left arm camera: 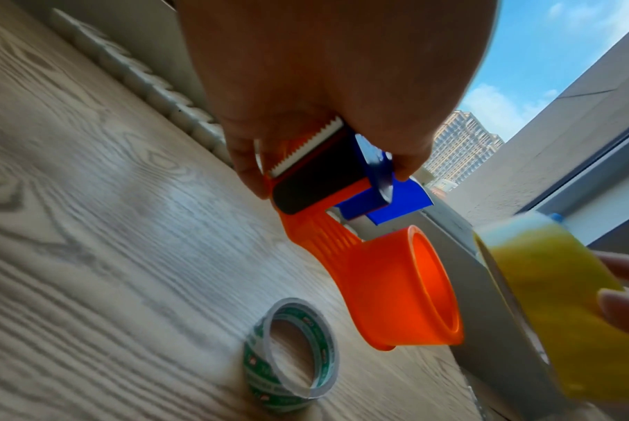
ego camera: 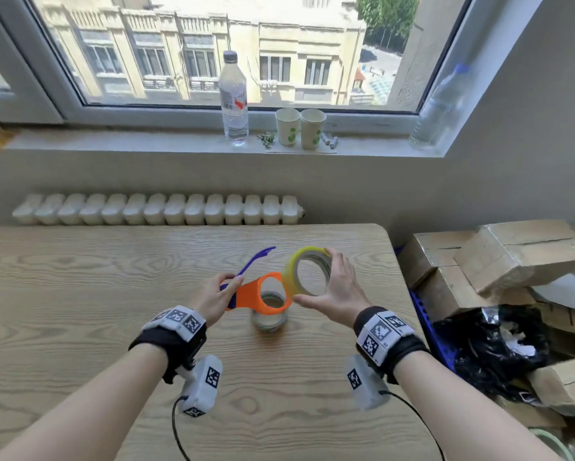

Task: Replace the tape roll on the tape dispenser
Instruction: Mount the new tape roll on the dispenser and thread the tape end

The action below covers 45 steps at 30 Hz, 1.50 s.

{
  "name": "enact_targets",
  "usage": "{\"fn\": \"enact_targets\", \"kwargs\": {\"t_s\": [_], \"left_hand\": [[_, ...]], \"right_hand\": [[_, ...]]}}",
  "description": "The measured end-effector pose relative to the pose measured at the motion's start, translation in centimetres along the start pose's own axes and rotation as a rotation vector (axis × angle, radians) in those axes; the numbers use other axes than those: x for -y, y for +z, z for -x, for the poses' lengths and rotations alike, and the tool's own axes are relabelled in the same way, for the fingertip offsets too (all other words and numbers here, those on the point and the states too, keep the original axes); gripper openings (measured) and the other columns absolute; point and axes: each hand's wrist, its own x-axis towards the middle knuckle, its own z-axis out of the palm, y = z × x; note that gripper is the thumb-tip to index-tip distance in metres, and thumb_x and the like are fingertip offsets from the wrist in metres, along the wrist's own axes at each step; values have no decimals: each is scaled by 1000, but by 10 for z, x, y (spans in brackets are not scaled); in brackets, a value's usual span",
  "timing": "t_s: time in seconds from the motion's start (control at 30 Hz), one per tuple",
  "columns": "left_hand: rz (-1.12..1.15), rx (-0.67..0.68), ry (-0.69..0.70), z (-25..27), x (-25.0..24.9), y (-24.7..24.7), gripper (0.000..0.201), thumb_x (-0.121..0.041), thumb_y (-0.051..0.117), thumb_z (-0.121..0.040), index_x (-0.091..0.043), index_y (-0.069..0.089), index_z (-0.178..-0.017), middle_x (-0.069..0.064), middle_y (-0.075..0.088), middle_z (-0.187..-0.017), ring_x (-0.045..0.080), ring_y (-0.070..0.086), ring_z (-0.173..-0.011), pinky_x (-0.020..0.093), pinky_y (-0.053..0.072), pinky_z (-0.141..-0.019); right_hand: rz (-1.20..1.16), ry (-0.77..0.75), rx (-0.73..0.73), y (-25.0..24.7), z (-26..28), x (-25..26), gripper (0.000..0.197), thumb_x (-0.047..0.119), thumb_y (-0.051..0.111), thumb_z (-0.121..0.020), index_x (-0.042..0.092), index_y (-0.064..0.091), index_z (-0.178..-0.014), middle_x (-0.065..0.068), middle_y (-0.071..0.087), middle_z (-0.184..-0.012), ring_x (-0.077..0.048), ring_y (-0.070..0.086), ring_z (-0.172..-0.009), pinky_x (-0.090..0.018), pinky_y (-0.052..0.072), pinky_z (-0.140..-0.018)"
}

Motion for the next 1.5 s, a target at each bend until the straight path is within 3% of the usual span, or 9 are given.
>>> {"fn": "enact_targets", "kwargs": {"t_s": [0.1, 0.23, 0.43, 0.6, 0.73, 0.9, 1.03, 1.3, 1.5], "left_hand": [[-7, 19, 37, 2, -14, 0, 38, -38, 47, -92, -9, 62, -110, 16, 69, -99, 31, 64, -93, 44, 49, -89], [23, 49, 91, 8, -35, 1, 37, -37, 45, -93, -9, 58, -113, 16, 66, -97, 28, 64, -84, 42, 51, -84], [-10, 62, 142, 10, -44, -1, 41, -41, 44, -92, -12, 55, -119, 16, 66, -106, 28, 65, -90, 46, 52, -86], [-2, 26, 158, 10, -51, -5, 36, -36, 45, -94, -11, 54, -118, 18, 67, -95, 24, 61, -73, 33, 50, -71], [72, 39, 150, 10, -53, -12, 44, -41, 44, -92, -7, 55, -118, 5, 63, -80, 23, 62, -71, 48, 55, -80], [22, 18, 207, 13, -59, -12, 39, -39, 43, -93, -12, 55, -118, 6, 64, -85, 19, 61, -74, 36, 51, -77], [-43, 22, 257, 13, -65, -14, 39, -40, 43, -93, -14, 53, -120, 16, 69, -92, 25, 64, -78, 42, 51, -80], [-223, 57, 320, 9, -71, -17, 44, -45, 44, -91, -20, 51, -127, 7, 55, -114, 18, 59, -89, 29, 47, -78], [-232, 64, 309, 7, -71, -18, 48, -47, 43, -90, -18, 51, -128, 7, 54, -116, 20, 56, -90, 35, 48, -83]], "right_hand": [[7, -59, 24, 0, -2, 16, 108, 44, 85, -55, 11, 25, -140, -6, 40, -134, -20, 35, -126, -31, 31, -109], [23, -102, -10, -2, -3, 27, 109, 44, 86, -53, 12, 26, -139, -5, 41, -133, -19, 36, -125, -31, 33, -107], [33, -118, 7, -5, -1, 34, 115, 41, 86, -54, 10, 19, -142, -6, 36, -140, -20, 33, -130, -29, 29, -108], [85, -182, 26, 3, -1, 37, 117, 38, 86, -52, 9, 18, -143, -6, 34, -142, -21, 33, -130, -30, 28, -110], [117, -207, 5, 7, -2, 34, 117, 39, 85, -54, 8, 17, -143, -7, 31, -144, -22, 30, -133, -34, 27, -113], [131, -187, -33, 9, -2, 33, 117, 39, 86, -53, 11, 16, -143, -6, 27, -144, -21, 26, -133, -35, 27, -113], [160, -162, -26, 8, -3, 34, 116, 42, 85, -54, 12, 15, -143, -5, 25, -143, -21, 25, -131, -38, 29, -112], [131, -143, -18, 3, -11, 42, 65, 56, 61, -77, 19, 45, -128, -2, 48, -129, -19, 41, -122, -38, 37, -105], [213, -156, -30, 7, -11, 47, 60, 57, 58, -78, 24, 47, -127, -1, 49, -129, -19, 42, -122, -37, 36, -104]]}}
